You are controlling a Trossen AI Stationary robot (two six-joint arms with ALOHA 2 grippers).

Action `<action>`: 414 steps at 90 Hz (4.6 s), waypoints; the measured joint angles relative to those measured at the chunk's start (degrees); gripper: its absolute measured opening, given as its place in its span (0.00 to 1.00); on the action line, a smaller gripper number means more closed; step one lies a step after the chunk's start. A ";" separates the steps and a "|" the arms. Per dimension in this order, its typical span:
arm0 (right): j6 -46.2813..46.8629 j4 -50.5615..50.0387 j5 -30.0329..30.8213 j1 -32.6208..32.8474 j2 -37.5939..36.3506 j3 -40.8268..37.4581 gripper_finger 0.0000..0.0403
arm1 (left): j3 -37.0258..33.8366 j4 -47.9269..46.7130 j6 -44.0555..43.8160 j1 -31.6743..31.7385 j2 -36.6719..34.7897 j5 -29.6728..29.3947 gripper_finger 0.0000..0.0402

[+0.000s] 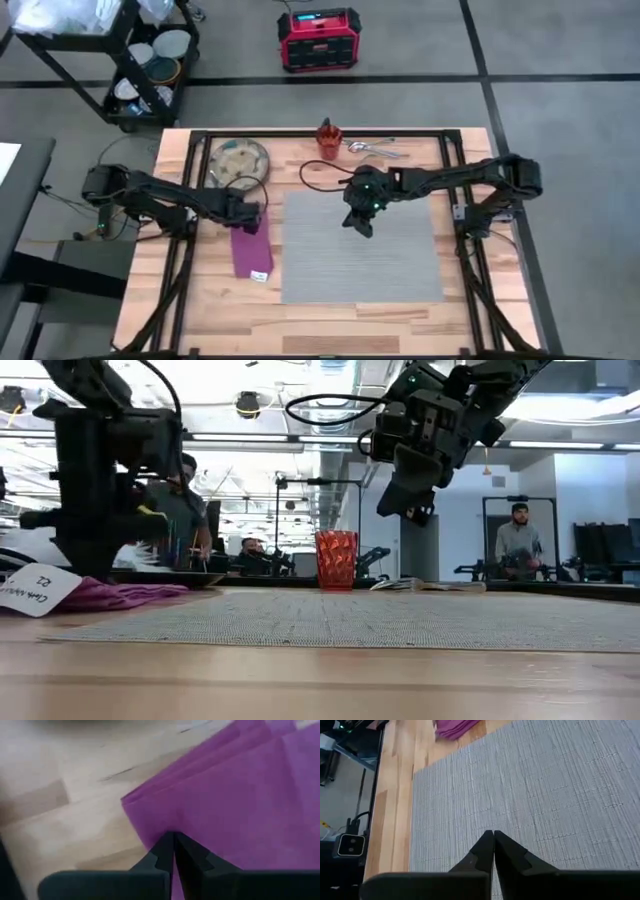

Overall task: Set table place
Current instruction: Fold the pink table napkin, then put the fork on top of the purple table napkin

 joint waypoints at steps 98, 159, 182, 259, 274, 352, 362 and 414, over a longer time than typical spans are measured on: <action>1.30 -1.86 -0.17 1.62 -2.67 0.00 0.00 | 3.92 16.40 -6.14 -17.07 8.46 9.83 0.00; -0.71 -26.41 11.24 2.64 -24.49 0.02 0.00 | 7.43 36.08 -5.04 -13.64 -8.23 -16.85 0.00; -1.29 -34.75 19.22 2.44 -25.33 0.00 0.00 | 9.71 54.56 7.54 -4.43 -2.76 -17.37 0.00; -12.22 -24.27 8.78 -35.42 -6.22 3.98 0.05 | 37.17 53.99 43.66 22.32 28.37 33.51 0.00; -25.14 -27.24 7.29 -36.42 2.07 10.75 0.16 | 37.45 53.08 43.44 23.46 28.17 35.08 0.00; -43.03 -32.06 15.40 -38.19 23.61 22.10 0.29 | 37.45 45.48 47.37 23.42 28.13 35.93 0.00; -40.86 -31.16 15.34 -38.17 23.85 22.12 0.13 | 37.43 45.24 47.07 23.40 28.13 35.89 0.00; -17.54 -32.23 -10.53 -36.76 6.23 21.44 0.00 | 37.39 38.80 46.64 23.13 27.30 37.39 0.00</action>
